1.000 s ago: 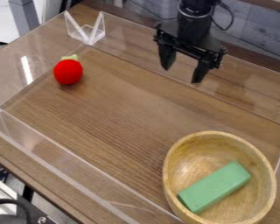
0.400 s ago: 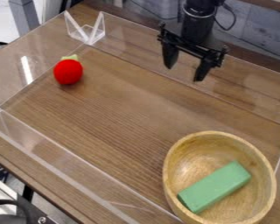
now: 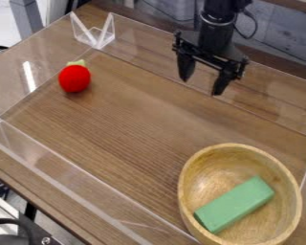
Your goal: Put the green stick in the brown bowl
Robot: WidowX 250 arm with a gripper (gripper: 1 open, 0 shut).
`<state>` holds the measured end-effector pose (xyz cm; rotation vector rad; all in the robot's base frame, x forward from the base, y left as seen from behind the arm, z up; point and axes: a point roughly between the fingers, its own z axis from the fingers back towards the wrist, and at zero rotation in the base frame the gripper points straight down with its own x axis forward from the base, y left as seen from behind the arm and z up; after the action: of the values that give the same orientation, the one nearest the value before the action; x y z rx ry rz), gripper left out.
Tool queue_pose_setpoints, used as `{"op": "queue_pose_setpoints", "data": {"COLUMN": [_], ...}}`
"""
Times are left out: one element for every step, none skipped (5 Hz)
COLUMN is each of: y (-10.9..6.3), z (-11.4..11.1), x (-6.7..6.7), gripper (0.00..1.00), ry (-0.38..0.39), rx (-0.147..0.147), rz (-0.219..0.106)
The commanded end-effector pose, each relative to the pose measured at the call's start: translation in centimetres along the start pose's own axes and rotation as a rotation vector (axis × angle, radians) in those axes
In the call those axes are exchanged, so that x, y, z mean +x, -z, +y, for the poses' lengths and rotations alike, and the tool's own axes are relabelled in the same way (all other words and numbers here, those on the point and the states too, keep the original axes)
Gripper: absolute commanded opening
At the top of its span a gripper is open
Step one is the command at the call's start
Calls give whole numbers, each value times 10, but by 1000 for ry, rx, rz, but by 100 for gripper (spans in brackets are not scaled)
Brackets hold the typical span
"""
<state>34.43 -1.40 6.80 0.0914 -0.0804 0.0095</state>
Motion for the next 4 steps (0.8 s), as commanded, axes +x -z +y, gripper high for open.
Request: {"op": "queue_pose_setpoints", "data": {"y": [-6,-2,1,2], "z": [-6,-14,-21,-30], "x": [-1,-8,-15,-24], "gripper": [100,100,100,100], "ry": [24,56,85,123], "rx": [-12,-24,-35,-48], "rz": [-13,10,30,43]}}
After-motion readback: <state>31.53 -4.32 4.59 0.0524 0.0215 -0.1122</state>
